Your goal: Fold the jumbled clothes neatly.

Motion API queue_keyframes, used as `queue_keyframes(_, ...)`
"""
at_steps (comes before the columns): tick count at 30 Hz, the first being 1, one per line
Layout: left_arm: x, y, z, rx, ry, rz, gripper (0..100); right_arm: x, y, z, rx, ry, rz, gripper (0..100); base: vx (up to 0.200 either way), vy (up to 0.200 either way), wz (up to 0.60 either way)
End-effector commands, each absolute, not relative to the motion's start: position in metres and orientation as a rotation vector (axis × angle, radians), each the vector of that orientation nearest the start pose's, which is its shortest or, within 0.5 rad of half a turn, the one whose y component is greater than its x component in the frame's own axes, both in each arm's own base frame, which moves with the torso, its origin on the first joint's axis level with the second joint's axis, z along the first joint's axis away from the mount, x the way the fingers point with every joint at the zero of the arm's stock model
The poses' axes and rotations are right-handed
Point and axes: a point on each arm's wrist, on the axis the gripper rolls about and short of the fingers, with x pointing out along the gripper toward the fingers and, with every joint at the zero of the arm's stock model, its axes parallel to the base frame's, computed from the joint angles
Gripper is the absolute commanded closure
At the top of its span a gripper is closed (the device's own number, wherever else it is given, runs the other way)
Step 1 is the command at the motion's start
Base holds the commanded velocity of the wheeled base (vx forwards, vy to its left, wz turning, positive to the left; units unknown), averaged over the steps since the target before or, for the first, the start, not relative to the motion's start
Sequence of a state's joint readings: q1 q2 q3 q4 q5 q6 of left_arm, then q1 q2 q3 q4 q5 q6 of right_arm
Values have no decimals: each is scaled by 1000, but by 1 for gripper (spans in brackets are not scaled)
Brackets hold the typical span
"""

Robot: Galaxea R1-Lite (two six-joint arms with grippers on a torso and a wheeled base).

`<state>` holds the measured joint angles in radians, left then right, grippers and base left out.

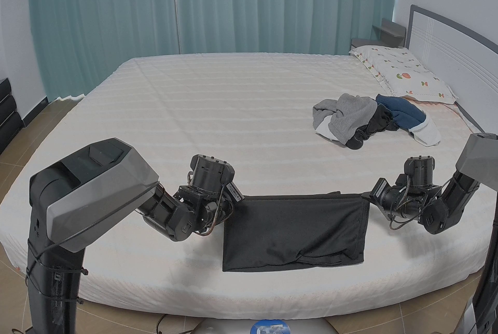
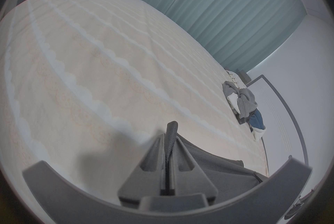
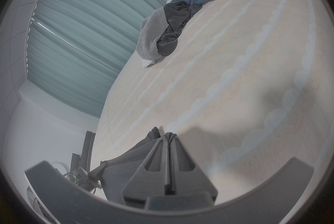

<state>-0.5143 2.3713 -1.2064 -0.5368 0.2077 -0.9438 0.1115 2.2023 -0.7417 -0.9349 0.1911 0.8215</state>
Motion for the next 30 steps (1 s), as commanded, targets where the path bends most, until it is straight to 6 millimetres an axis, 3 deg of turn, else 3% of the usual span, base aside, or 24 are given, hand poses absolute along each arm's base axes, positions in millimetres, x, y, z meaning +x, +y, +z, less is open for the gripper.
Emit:
queue_keyframes(1, 380, -212, 17, -682, 679, 1, 100, 369, 53, 13, 806, 632, 77, 100, 0, 0, 0)
queue_keyframes(6, 377, -211, 14, -676, 691, 6, 100, 372, 59, 9, 796, 633, 93, 100, 0, 0, 0)
queue_keyframes(7, 377, -210, 14, -675, 693, 7, 0, 372, 60, 10, 798, 624, 100, 0, 0, 0, 0)
queue_keyframes(11, 375, -210, 14, -672, 697, 7, 0, 369, 60, 15, 806, 586, 129, 0, 0, 0, 0)
queue_keyframes(13, 368, -205, 12, -658, 721, 11, 0, 354, 57, 28, 804, 558, 143, 0, 0, 0, 0)
queue_keyframes(18, 362, -184, 32, -692, 704, 16, 0, 323, 48, 47, 821, 583, 194, 0, 0, 0, 0)
queue_keyframes(19, 362, -182, 34, -693, 702, 18, 0, 321, 48, 47, 821, 587, 196, 0, 0, 0, 0)
queue_keyframes(22, 350, -159, 47, -716, 686, 42, 0, 280, 45, 46, 778, 673, 295, 0, 0, 0, 0)
queue_keyframes(23, 350, -159, 47, -716, 686, 42, 0, 280, 45, 46, 778, 673, 295, 0, 0, 0, 0)
queue_keyframes(25, 338, -147, 50, -735, 690, 32, 0, 260, 43, 39, 718, 713, 364, 0, 0, 0, 0)
queue_keyframes(30, 319, -138, 42, -741, 697, 29, 0, 246, 47, 29, 662, 754, 420, 0, 0, 0, 0)
